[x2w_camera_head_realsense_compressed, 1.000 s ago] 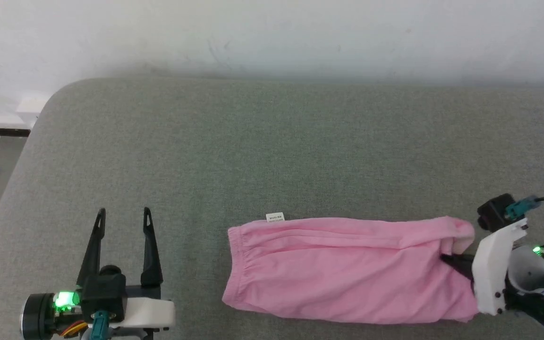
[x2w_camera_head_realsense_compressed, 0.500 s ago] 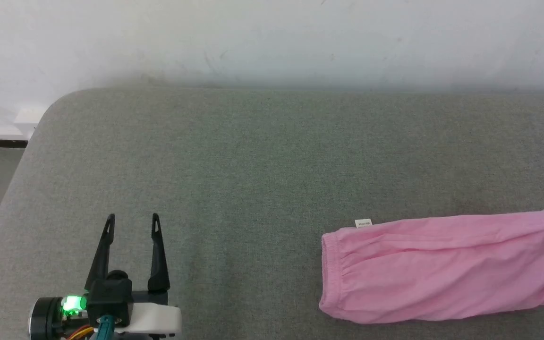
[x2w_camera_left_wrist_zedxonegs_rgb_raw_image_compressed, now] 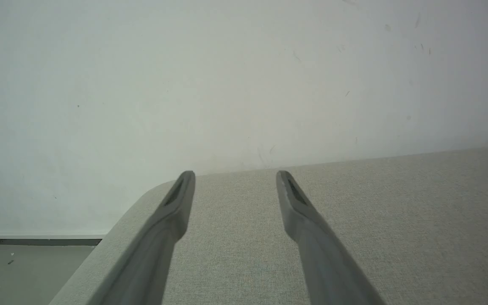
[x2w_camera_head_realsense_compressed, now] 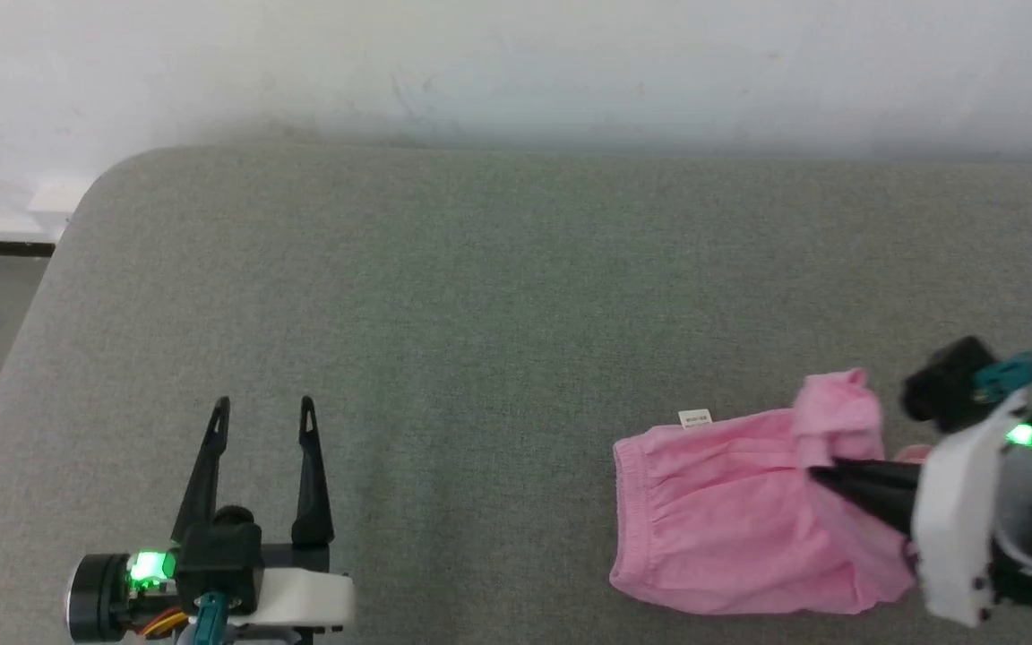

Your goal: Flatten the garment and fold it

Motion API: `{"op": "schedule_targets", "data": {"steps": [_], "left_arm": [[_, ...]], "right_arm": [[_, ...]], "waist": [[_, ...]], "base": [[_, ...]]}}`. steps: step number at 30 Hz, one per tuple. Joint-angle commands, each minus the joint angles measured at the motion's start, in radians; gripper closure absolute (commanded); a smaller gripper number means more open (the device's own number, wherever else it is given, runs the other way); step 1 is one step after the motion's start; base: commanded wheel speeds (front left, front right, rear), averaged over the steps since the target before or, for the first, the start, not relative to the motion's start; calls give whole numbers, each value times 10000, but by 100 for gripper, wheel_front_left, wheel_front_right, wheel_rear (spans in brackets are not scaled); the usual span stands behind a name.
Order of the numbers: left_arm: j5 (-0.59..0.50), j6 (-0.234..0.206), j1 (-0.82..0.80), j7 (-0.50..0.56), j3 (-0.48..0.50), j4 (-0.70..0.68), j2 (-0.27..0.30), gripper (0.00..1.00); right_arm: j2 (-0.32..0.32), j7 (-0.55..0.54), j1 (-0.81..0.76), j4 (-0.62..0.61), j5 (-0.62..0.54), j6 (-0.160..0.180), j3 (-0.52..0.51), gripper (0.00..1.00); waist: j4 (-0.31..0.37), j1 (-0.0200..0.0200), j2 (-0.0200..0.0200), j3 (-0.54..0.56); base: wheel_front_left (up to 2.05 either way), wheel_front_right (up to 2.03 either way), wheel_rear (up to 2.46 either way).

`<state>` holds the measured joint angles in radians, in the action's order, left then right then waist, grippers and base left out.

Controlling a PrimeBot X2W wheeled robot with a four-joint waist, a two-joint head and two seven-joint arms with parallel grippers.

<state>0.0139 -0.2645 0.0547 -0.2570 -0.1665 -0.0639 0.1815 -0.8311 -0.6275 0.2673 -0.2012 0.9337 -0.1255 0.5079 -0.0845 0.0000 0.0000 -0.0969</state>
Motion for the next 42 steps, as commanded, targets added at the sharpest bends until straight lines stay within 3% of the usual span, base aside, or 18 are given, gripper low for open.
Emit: {"op": "schedule_targets", "data": {"steps": [1,5,11,15,19,20,21,22,26,30,33,34,35,37,38,39,42], "left_arm": [[-91,56,-214,-47,-38,-37,-71,0],[-105,93,-549,-47,-166,-19,-180,0],[-96,109,-936,-47,-274,98,-314,0],[-82,113,-1068,-47,-334,150,-391,0],[-56,76,-1040,-47,-278,191,-405,0],[-54,59,-1001,-47,-245,203,-393,0],[-52,55,-964,-47,-225,221,-381,0],[-50,60,-931,-47,-212,239,-365,0],[-31,91,-741,-47,-144,320,-286,0],[35,164,-575,-47,-66,418,-247,0],[133,271,-530,-47,42,454,-253,0],[133,271,-530,-47,42,454,-253,0],[152,333,-510,-47,105,447,-259,0],[146,399,-502,-47,147,412,-261,0],[146,399,-502,-47,147,412,-261,0],[142,458,-482,-47,180,404,-272,0],[120,549,-425,-47,191,435,-285,0]], "right_arm": [[333,-175,317,-114,-189,-52,306,100],[1281,-526,1149,449,-651,-52,1362,100],[2698,-263,1993,2718,-894,-52,2475,100],[3127,223,2062,4233,-774,-52,2892,100],[3145,718,2162,4823,-761,-52,3536,100],[3113,903,2219,4815,-734,-52,3654,91],[3036,1132,2301,4748,-751,-52,3754,35],[2923,1385,2397,4627,-820,-52,3859,0],[2395,2459,2681,3778,-957,-52,3920,0],[1974,3983,2780,3125,-1400,-52,2935,0],[2080,5578,2619,3232,-2175,-52,1448,0],[2080,5578,2619,3232,-2175,-52,1448,0],[2387,6583,2337,3557,-2843,-52,302,0],[2728,7564,2006,3852,-3845,-52,-742,0],[2728,7564,2006,3852,-3845,-52,-742,0],[3204,8297,1541,4087,-4711,-52,-1684,0],[3925,8759,681,4128,-5810,-52,-2853,0]], "waist": [[-122,0,0,-202],[-317,0,0,-537],[-648,0,0,-904],[-770,0,0,-985],[-684,0,0,-922],[-612,0,0,-873],[-546,0,0,-812],[-481,0,0,-738],[-174,0,0,-386],[112,0,0,-108],[298,0,0,46],[298,0,0,46],[390,0,0,138],[463,0,0,219],[463,0,0,219],[524,0,0,321],[551,0,0,568]], "base": [[0,0,0],[0,0,0],[0,0,0],[0,0,0],[0,0,0],[0,0,0],[0,0,0],[0,0,0],[0,0,0],[0,0,0],[0,0,0],[0,0,0],[0,0,0],[0,0,0],[0,0,0],[0,0,0],[0,0,0]]}}
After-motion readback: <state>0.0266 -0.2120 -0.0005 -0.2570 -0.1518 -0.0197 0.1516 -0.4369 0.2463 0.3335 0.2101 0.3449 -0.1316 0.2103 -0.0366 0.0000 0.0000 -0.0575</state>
